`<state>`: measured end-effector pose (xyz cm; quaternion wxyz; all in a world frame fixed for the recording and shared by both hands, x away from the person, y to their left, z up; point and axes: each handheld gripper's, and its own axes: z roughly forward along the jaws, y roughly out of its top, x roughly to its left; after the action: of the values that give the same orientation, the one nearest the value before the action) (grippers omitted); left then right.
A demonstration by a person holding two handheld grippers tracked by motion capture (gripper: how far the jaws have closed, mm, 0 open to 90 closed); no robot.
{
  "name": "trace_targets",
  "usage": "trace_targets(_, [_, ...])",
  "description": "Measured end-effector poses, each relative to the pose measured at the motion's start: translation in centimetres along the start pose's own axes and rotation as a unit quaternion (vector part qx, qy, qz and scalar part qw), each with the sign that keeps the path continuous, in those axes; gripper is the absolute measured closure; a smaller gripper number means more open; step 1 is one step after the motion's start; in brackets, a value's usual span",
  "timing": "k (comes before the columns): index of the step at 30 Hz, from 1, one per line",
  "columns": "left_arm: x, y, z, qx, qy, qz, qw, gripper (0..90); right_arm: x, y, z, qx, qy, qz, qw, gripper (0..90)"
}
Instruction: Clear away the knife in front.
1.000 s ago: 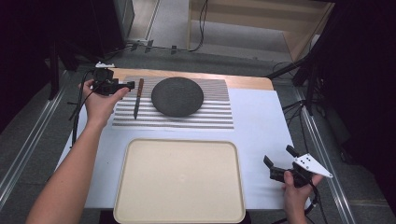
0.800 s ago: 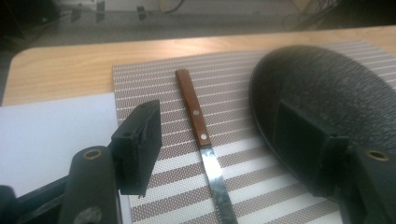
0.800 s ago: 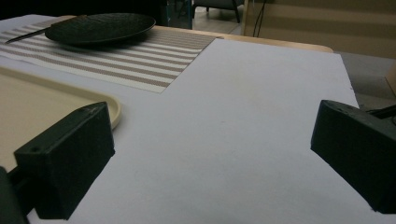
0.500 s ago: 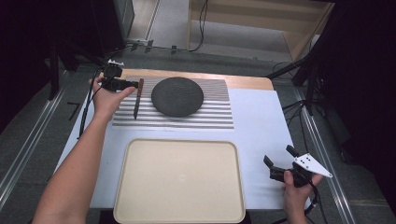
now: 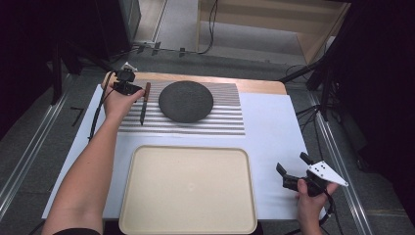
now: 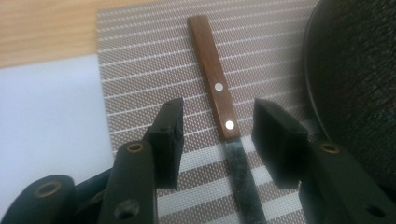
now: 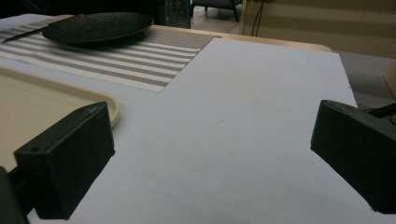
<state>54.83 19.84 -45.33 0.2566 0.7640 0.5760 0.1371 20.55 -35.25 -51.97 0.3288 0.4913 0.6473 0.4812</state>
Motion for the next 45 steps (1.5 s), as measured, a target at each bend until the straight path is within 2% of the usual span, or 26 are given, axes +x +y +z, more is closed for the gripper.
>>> trace_targets(3, [0.0, 0.0, 0.5, 0.006, -0.007, -0.011, 0.9999, 56.1, 0.0, 0.0, 0.0, 0.000, 0.000, 0.000, 1.0000, 0.0])
trace_targets(9, [-0.2, -0.1, 1.4, 0.023, -0.011, -0.014, 0.9996, 62.0, 0.0, 0.0, 0.0, 0.000, -0.001, 0.000, 1.0000, 0.0])
trace_targets(14, [-0.6, -0.1, 2.0, 0.023, -0.014, -0.016, 0.9995, 65.5, -0.1, 0.0, 0.1, 0.000, -0.002, 0.000, 1.0000, 0.0])
trace_targets(19, [-1.1, -0.1, 2.5, 0.032, 0.003, -0.015, 0.9994, 69.6, 0.0, 0.0, 0.1, 0.001, -0.003, 0.002, 1.0000, 0.0])
trace_targets(24, [-1.8, -0.1, 3.0, 0.033, 0.036, 0.001, 0.9988, 74.4, 0.0, 0.0, 0.1, 0.001, -0.003, 0.003, 1.0000, 0.0])
trace_targets(26, [-1.9, -0.1, 3.0, 0.034, 0.041, 0.009, 0.9985, 75.2, 0.0, 0.0, 0.1, 0.001, -0.003, 0.003, 1.0000, 0.0])
trace_targets(28, [-1.7, -0.2, 3.0, 0.033, 0.034, 0.005, 0.9989, 75.3, 0.0, 0.0, 0.1, 0.002, -0.003, 0.003, 1.0000, 0.0])
trace_targets(31, [-1.2, -0.1, 3.0, 0.032, 0.019, -0.015, 0.9992, 75.3, 0.0, 0.0, 0.1, 0.002, -0.002, 0.003, 1.0000, 0.0])
trace_targets(36, [-1.4, -0.2, 3.0, 0.032, 0.027, -0.006, 0.9991, 75.7, -0.1, 0.0, 0.1, 0.001, -0.002, 0.002, 1.0000, 0.0])
trace_targets(45, [-1.3, -0.2, 2.9, 0.028, 0.017, -0.004, 0.9994, 76.8, -0.1, 0.0, 0.1, 0.001, -0.003, 0.005, 1.0000, 0.0])
